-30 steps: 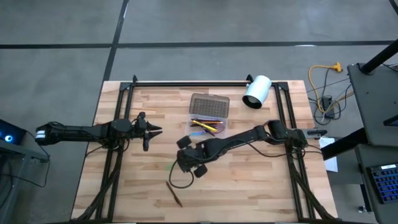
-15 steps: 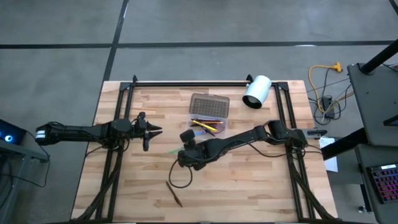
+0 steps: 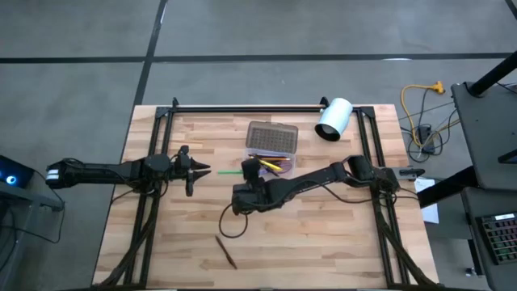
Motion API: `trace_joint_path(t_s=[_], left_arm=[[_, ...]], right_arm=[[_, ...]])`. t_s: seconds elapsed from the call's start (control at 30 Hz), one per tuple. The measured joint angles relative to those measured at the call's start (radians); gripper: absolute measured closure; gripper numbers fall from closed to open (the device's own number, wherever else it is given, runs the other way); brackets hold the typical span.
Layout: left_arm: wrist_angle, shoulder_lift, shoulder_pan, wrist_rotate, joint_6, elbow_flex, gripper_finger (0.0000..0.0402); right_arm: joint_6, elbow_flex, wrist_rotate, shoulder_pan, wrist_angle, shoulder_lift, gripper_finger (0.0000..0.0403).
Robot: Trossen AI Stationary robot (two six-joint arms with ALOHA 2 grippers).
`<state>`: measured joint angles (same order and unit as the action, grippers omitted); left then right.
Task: Pick & place school supplies into a supply box
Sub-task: Put the green pen into the supply box
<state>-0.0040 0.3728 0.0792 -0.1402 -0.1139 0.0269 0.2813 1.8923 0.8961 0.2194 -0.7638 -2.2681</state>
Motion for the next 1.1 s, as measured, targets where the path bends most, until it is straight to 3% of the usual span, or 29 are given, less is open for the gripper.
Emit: trace_joint_path(t_s=[0.13,0.63,1.1], left_arm=[[0.0,0.0,0.0,0.0,0.0,0.0,0.0332],[0.0,0.0,0.0,0.0,0.0,0.0,0.0332],[0.0,0.0,0.0,0.0,0.0,0.0,0.0332]], right_arm=[[-0.067,0.0,0.054,-0.006,-0.042,0.0,0.034],[-0.338,-0.006,0.013,-0.045,-0.243,0.031,0.0339],[-0.406,-0.257,0.002,-0.05,-0.217,0.176,0.0339]])
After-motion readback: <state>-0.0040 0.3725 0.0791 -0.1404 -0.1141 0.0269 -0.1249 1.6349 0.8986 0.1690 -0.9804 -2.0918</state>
